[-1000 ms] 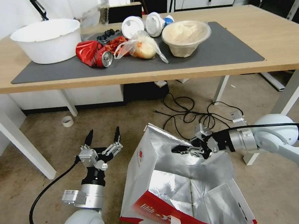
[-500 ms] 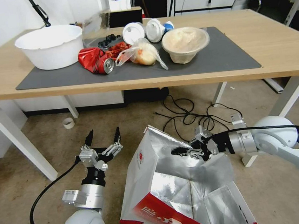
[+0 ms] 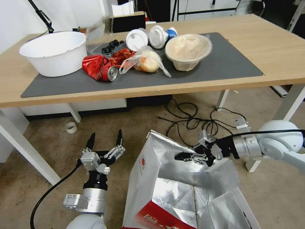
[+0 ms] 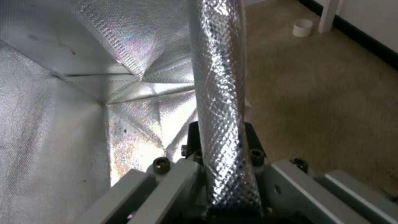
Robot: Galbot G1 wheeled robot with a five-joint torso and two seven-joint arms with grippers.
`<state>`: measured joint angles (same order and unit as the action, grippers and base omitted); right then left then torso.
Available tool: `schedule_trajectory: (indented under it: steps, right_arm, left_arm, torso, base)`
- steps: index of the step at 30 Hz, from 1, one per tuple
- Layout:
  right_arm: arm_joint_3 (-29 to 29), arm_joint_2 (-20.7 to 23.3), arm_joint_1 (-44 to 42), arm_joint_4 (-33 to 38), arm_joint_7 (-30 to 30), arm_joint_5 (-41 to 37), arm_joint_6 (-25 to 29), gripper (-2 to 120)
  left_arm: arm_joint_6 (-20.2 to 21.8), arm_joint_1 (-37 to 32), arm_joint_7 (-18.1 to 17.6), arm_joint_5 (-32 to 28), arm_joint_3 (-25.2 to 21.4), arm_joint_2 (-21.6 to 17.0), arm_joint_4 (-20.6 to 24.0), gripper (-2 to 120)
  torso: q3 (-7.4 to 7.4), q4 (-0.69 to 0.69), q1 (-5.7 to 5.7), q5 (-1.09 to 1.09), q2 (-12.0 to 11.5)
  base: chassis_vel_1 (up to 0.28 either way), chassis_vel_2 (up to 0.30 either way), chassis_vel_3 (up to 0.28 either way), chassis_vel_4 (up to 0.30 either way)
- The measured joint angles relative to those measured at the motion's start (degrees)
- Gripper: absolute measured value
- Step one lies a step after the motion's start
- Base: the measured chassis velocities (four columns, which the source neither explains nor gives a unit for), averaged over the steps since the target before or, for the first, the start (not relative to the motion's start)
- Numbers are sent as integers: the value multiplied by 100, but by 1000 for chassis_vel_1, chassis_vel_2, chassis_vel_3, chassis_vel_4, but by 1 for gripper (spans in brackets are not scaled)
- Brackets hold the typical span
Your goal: Pick up the food delivery bag from the floor and place it on the table.
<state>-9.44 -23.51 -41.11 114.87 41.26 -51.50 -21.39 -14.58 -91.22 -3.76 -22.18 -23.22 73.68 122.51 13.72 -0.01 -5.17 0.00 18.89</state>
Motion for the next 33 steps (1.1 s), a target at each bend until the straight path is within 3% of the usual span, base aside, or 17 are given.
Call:
schedule_trajectory:
  steps: [33]
  right_arm:
    - [13,4,-8,-6,36,0,10,0]
  left_arm:
    - [15,21,-16,-5,23,12,-33,100]
  torso:
    - [515,0,-264,0,778]
  base:
    - [0,0,0,0]
